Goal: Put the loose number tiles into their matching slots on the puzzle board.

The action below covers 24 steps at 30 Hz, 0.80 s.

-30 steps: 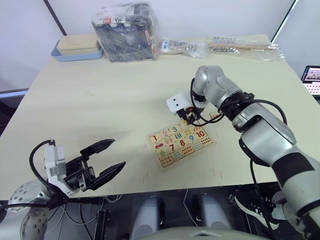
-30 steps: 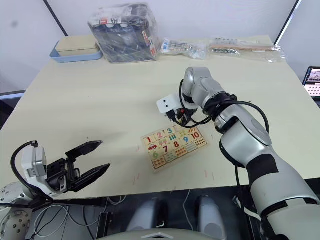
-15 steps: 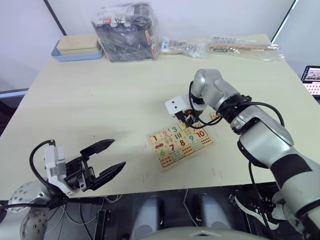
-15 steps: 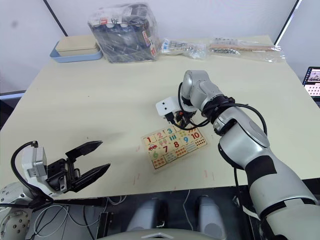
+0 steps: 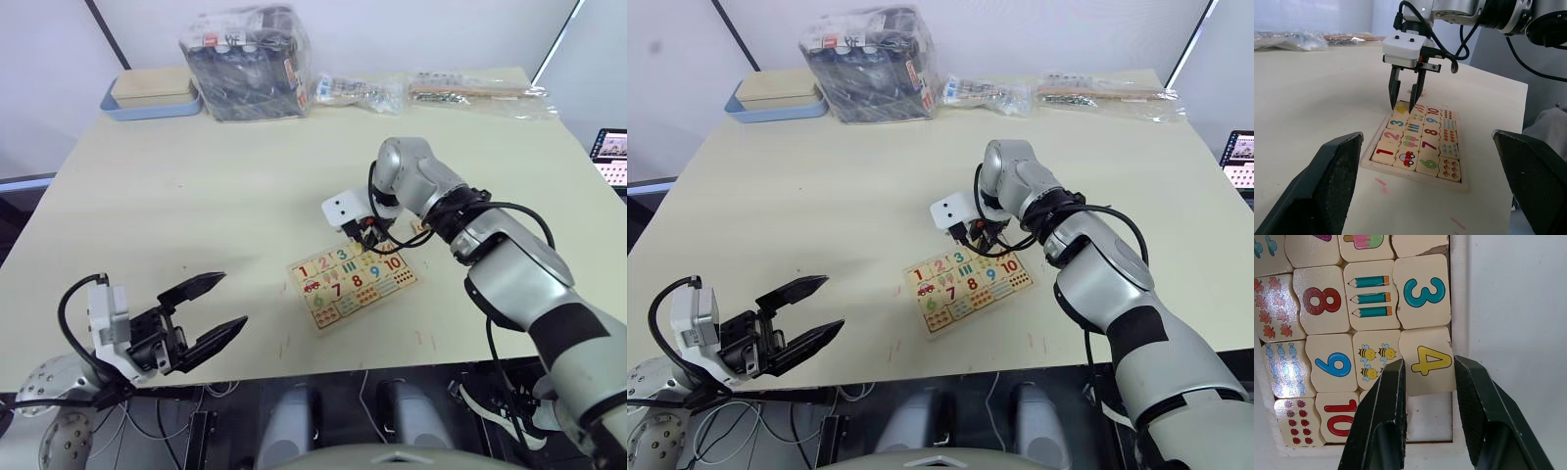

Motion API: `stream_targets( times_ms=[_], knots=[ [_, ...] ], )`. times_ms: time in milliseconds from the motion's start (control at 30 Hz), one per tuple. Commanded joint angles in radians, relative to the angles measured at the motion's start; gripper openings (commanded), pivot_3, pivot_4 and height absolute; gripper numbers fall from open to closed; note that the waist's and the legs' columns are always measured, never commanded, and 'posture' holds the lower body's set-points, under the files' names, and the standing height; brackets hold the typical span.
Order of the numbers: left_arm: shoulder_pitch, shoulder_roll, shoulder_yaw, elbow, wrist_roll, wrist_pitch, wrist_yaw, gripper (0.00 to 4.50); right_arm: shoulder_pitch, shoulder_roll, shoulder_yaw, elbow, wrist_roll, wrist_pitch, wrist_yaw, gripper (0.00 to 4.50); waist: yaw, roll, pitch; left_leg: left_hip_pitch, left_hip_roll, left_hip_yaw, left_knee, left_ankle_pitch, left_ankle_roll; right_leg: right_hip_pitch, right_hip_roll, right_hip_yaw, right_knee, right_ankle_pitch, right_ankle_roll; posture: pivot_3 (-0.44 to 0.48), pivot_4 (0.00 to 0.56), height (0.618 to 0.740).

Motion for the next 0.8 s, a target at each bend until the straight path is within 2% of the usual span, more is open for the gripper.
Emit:
stream_targets(
  times_ms=[33,800],
  knots=[
    [0.004,0.001,0.0,-0.038,-0.012,-0.005,0.001,4.5,0.001,0.001,-0.024,-0.026,-0.002,0.004,0.012,0.87,0.0,0.0,0.0,0.0,0.0,0.0,0.0,0.0,0.0,0.0,0.0,0.0,0.0,0.0,0.0,0.0,0.15,0.74],
    [0.01,-0.001,-0.01,-0.041,-0.006,-0.011,0.006,4.5,0.012,-0.004,-0.025,-0.042,-0.006,-0.002,0.018,0.87,0.0,0.0,0.0,0.0,0.0,0.0,0.0,0.0,0.0,0.0,0.0,0.0,0.0,0.0,0.0,0.0,0.15,0.74]
  ],
)
